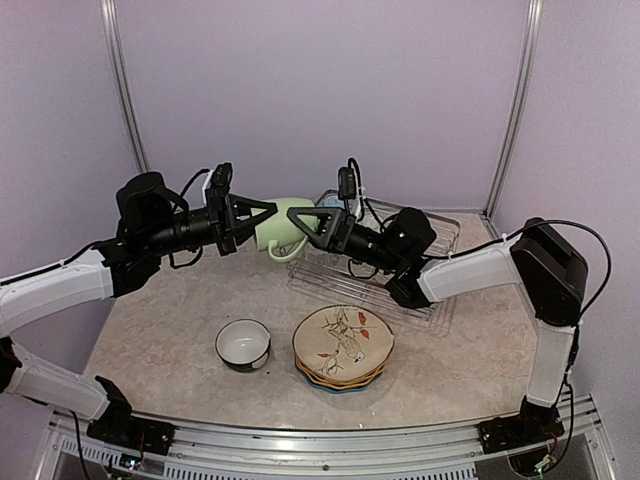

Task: Unload the mixed dishes from the dish rack
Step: Pass from the right arm to the left, then place the cup at the center of the board.

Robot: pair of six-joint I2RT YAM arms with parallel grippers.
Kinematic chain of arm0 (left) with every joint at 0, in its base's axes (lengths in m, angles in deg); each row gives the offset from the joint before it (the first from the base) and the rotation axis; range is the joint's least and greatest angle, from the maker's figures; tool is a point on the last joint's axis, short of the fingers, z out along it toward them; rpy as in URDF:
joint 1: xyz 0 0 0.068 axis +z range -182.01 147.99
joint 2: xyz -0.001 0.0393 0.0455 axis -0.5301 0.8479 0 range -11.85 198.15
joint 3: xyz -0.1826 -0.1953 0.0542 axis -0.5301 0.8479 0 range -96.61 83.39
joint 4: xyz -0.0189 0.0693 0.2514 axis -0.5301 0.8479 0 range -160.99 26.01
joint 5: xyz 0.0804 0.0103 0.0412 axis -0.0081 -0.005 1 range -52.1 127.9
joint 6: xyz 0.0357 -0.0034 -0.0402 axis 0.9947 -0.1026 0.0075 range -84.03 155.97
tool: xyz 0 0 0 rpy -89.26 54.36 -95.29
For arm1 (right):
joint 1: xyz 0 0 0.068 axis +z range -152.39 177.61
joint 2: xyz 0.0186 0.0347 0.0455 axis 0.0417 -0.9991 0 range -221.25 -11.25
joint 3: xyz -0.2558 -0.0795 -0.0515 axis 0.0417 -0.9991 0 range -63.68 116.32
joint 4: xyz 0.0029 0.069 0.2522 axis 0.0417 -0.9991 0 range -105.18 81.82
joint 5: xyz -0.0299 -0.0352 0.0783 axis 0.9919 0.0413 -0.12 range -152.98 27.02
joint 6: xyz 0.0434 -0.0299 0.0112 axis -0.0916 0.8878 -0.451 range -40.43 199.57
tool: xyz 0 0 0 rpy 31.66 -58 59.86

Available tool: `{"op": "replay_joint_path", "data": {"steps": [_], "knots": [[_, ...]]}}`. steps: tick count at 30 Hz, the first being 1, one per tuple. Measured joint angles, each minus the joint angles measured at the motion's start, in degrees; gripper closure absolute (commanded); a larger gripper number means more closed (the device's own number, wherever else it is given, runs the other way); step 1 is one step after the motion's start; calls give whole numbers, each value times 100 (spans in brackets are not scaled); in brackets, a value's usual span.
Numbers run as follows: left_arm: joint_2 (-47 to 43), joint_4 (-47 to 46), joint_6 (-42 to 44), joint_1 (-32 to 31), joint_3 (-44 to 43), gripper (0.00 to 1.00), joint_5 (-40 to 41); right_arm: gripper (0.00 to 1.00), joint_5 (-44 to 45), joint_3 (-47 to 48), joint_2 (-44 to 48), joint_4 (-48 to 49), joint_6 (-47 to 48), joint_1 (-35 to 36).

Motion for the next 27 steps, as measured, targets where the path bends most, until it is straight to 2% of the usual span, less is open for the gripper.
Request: {"op": "replay_joint_path", "data": {"steps": [2,5,9,20,24,27], "knots": [[-15,55,35,4,-50,100,-28,61,-4,7,-39,85,-63,9],[-57,168,94,2,-59,100,-11,27,-11,9,-50,101,-72,20],[-245,553,208,31,-59,100,55,1,31,9,-52,-33,55,39],[-1641,2712,494,614,120,100,772,0,468,85,15,-981,748,50],[-1864,4680,721,638,-516,100,1556,0,592,398,15,-1639,1047,35],[-1847,5810,876,649,-964,100,2105,0,820,531,28,-2208,1386,35]]}}
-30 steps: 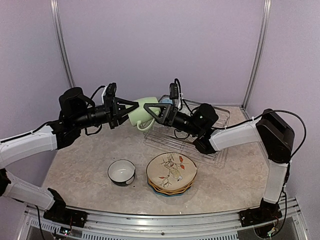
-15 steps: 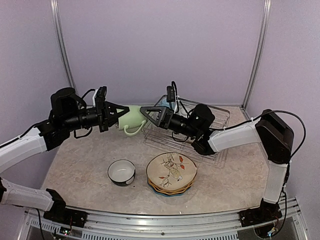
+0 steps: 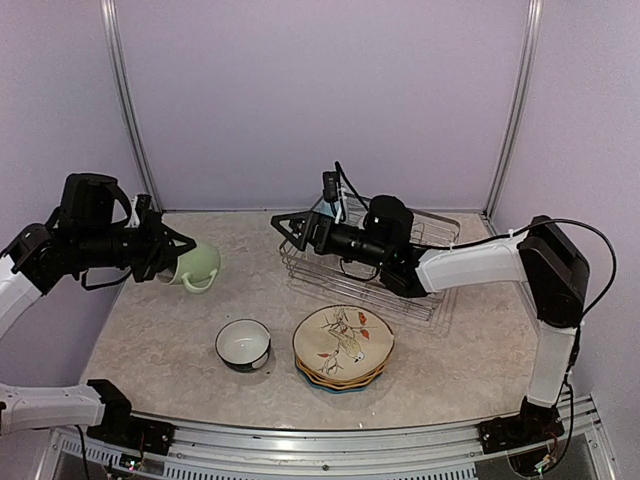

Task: Unload the mixed dishes from the dish rack
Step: Place the cup at the center of the board.

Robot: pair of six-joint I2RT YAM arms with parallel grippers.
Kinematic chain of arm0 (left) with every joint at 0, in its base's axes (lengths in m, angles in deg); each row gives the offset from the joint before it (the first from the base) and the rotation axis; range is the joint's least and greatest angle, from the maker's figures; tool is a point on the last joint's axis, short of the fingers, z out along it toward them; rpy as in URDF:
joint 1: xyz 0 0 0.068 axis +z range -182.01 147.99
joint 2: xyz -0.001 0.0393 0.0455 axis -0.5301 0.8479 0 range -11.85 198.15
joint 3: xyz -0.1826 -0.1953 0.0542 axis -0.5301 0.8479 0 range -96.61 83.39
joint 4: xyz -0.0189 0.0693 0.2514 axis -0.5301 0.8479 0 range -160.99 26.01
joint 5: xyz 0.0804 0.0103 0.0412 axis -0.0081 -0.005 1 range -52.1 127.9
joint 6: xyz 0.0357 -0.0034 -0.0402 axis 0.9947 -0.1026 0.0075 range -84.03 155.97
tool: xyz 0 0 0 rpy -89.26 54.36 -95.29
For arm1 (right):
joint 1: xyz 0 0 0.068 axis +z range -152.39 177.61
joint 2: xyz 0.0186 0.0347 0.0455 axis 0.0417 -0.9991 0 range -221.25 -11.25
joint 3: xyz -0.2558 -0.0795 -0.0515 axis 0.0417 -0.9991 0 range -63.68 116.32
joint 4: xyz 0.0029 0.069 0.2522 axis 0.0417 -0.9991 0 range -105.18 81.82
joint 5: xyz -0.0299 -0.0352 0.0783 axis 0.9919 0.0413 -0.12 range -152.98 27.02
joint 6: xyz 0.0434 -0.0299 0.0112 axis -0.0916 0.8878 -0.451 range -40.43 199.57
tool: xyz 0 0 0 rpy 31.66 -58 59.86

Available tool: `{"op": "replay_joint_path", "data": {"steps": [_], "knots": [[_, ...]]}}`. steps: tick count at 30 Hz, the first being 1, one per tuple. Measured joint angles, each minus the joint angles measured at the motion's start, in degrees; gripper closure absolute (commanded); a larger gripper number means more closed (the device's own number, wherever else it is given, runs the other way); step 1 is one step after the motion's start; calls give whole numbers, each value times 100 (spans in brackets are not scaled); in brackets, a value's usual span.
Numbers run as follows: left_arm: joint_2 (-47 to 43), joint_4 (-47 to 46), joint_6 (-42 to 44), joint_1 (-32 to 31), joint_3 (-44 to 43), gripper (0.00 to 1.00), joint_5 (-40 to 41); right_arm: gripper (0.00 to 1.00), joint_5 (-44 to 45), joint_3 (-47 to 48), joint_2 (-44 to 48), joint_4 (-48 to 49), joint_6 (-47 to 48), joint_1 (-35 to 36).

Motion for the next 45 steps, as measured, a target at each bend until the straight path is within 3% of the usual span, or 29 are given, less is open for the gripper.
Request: {"op": "replay_joint_path", "data": {"steps": [7,12,22,27,35,45], "knots": [[496,2238,103,140,-472,100,909,0,962,131,260,-1746,1027,0],[1390,2983,186,201,-452,100,1084,0,1687,361,542,-2686,1687,0],[2142,2927,240,212,168,100,1097,0,2686,494,793,-3770,2527,-44],[2490,2710,315,212,334,99,1093,0,2822,1014,704,-4658,2830,-297],[2855,2446,398,205,588,83,1032,0,2728,1784,205,-5716,3123,-778],[2931,2356,442,120,605,58,1056,2,2188,2787,-890,-6306,3117,-686]]}}
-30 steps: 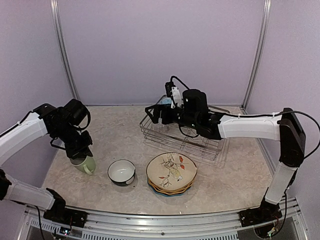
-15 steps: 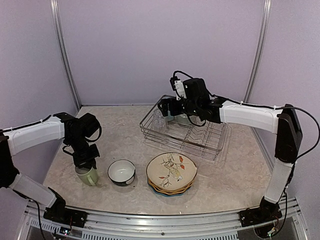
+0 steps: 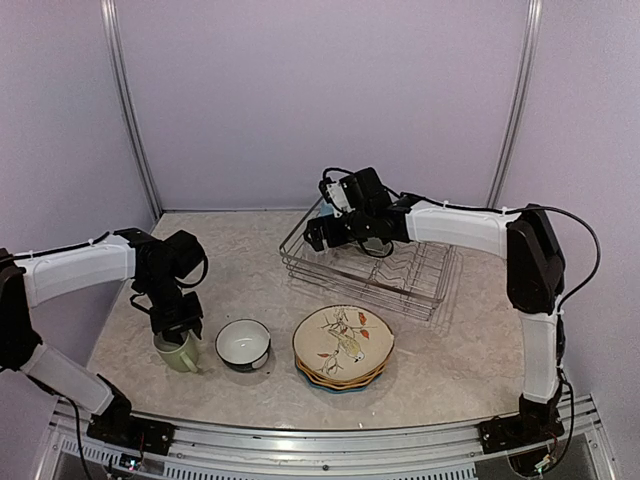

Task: Unload the mixed dishes from the dish rack
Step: Place the cup at the center of the board, then grab the cup from the dish rack.

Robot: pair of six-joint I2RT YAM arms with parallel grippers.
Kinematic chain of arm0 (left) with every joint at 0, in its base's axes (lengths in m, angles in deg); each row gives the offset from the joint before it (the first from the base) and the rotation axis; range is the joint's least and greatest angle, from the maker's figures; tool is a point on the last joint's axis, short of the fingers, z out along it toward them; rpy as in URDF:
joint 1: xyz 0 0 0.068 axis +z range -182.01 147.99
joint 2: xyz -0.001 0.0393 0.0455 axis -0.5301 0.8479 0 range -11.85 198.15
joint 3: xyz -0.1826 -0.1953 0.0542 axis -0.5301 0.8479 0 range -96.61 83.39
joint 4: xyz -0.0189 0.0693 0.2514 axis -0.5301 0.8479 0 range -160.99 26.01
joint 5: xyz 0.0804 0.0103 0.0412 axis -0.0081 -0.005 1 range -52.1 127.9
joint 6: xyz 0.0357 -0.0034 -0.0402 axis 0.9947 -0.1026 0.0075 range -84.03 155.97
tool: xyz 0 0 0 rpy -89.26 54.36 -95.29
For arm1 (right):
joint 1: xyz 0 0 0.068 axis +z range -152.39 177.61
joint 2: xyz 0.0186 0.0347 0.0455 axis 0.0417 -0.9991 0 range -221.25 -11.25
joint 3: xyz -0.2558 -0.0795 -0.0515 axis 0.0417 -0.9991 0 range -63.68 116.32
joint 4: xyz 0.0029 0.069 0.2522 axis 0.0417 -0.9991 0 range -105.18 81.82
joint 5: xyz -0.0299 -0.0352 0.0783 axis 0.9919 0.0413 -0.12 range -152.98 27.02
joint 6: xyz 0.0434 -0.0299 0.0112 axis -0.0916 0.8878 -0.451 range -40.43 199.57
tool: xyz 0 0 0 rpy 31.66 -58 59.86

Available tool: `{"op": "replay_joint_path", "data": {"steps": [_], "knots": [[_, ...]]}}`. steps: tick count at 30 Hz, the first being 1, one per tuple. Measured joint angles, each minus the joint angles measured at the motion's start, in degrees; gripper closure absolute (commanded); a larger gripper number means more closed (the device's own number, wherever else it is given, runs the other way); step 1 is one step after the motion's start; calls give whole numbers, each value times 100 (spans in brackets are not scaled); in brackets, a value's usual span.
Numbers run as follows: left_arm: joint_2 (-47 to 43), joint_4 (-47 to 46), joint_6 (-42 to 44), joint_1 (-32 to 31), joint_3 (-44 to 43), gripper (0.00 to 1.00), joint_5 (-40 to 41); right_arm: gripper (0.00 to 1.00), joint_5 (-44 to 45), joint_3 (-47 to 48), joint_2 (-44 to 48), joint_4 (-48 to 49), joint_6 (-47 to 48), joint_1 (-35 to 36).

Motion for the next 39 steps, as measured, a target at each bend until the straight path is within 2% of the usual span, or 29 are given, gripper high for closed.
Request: {"op": "replay_joint_path", "data": {"steps": [4,9,17,22,27,39], "knots": [[-37,22,31,-22,0,44,24,9,68,402,-358,-232,-35,24],[-407,166,111,-101,-107,20,74,10,170,758,-636,-496,-103,31],[-1241,380,175,-330,-800,3,354,10,238,1143,-1010,-754,-164,52],[-1639,426,203,-402,-1137,1,472,13,302,1381,-1158,-817,-184,79],[-1904,415,203,-439,-1292,1,494,7,431,1473,-1213,-846,-201,122],[-1867,400,201,-573,-1290,1,470,7,758,1421,-1196,-916,-199,348]]}}
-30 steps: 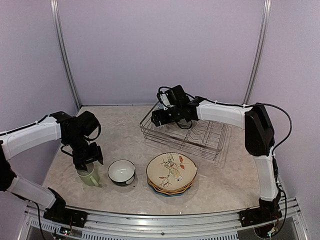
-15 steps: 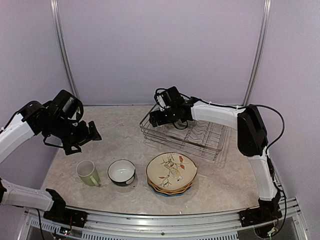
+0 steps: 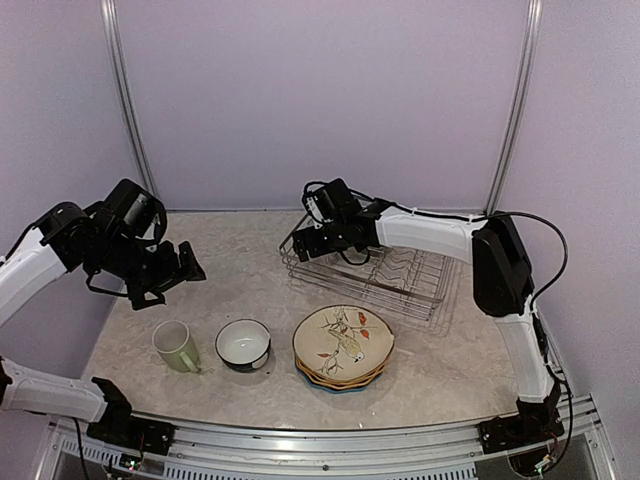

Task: Unload the mixed dishes from the dish rack
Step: Grab the cup from the dish rack.

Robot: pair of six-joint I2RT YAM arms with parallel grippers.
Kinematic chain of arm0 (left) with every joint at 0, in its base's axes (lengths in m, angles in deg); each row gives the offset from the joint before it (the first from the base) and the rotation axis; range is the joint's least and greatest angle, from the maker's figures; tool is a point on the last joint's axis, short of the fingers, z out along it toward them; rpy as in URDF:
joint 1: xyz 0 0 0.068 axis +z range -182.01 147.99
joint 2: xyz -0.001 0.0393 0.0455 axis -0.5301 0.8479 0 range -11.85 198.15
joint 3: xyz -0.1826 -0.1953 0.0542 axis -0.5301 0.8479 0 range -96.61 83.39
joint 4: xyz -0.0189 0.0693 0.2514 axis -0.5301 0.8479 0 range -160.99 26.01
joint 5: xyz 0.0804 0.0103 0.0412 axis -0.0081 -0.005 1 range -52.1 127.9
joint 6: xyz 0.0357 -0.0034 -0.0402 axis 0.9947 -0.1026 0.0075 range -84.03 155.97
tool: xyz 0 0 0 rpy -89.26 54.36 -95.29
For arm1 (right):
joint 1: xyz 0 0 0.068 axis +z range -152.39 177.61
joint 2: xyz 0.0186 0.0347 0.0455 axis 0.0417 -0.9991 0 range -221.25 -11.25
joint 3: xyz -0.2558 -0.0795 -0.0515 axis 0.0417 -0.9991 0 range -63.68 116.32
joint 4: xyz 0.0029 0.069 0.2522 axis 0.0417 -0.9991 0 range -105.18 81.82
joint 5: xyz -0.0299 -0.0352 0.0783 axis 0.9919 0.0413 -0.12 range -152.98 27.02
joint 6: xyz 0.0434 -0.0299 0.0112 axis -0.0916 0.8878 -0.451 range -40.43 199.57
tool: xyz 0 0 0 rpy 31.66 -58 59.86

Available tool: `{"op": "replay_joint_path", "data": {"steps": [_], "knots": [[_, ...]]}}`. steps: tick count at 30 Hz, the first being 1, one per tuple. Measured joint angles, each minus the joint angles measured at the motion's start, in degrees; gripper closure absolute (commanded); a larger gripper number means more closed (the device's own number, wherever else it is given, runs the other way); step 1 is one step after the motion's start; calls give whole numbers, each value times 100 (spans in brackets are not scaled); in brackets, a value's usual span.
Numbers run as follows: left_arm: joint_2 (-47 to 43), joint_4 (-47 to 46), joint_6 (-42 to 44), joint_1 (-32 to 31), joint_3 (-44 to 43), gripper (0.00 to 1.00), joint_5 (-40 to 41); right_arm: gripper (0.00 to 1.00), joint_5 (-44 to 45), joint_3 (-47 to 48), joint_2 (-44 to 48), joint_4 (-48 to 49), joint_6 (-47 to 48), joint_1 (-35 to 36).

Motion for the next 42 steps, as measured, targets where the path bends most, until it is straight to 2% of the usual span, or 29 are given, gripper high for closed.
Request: {"op": "replay_joint_path", "data": {"steps": [7,15,25,27,30,36,42], "knots": [[35,-59,-2,-22,0,1,-17,15,83,7,4,-116,-55,26],[11,-72,-2,-50,0,1,-22,19,162,72,-105,-173,-184,26],[-59,-81,-2,-81,0,1,-74,38,177,81,-144,-70,-258,-15],[-55,-105,-2,-94,0,1,-107,45,177,31,-136,37,-249,-28],[-44,-205,0,-109,0,1,-136,58,166,-310,31,323,-210,-42],[59,-385,35,-116,-9,1,-192,69,118,-1220,643,817,-101,-74],[201,-603,37,-146,-20,1,-354,89,-15,-2662,1690,1880,-24,-192]]}}
